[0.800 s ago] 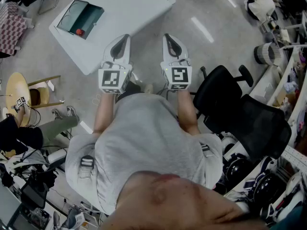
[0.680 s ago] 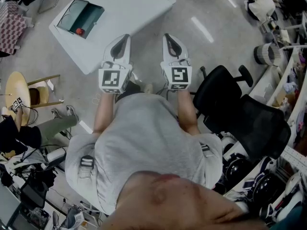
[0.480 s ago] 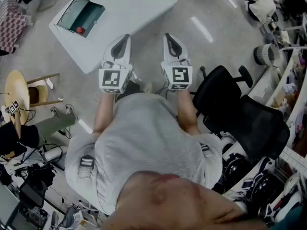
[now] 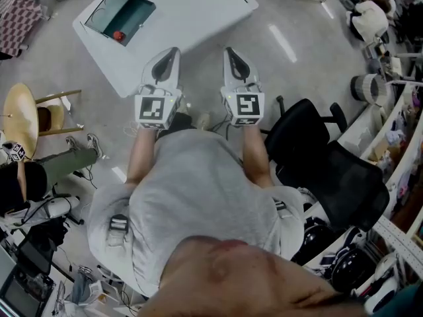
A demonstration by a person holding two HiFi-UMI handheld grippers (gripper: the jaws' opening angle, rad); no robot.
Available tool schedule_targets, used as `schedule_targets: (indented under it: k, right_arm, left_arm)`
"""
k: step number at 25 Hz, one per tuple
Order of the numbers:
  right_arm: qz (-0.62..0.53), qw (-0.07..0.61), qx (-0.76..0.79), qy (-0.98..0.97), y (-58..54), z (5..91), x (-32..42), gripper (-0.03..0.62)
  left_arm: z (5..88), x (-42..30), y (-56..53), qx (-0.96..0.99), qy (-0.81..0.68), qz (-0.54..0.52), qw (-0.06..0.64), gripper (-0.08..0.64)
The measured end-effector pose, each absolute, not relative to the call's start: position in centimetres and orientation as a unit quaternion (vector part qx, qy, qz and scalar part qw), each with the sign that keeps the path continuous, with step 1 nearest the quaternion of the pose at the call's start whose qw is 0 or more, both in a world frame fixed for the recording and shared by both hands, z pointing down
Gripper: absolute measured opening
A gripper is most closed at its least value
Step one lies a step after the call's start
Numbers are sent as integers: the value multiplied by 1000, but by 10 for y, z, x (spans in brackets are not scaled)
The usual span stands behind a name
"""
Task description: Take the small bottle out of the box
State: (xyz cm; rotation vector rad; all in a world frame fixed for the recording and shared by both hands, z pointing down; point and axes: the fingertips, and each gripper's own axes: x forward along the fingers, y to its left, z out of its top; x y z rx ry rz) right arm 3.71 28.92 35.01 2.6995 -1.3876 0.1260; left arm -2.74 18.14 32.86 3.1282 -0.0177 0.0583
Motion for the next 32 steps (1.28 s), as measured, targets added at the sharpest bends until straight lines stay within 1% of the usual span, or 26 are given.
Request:
schedule_targets:
  k: [12,20,32]
  right_arm:
    - [44,59,852,-518,177,356,36,3]
    - [36,65,821,-567,91,355,20,3]
    - [39,76,765,-639,-2,362,-8,3]
  left_arm:
    - [341,-35,86,997,-67,28,13,12]
    - [340,-57,10,993,-120,15,12,12]
    - [347,-95,-61,979,-200,17,20,12]
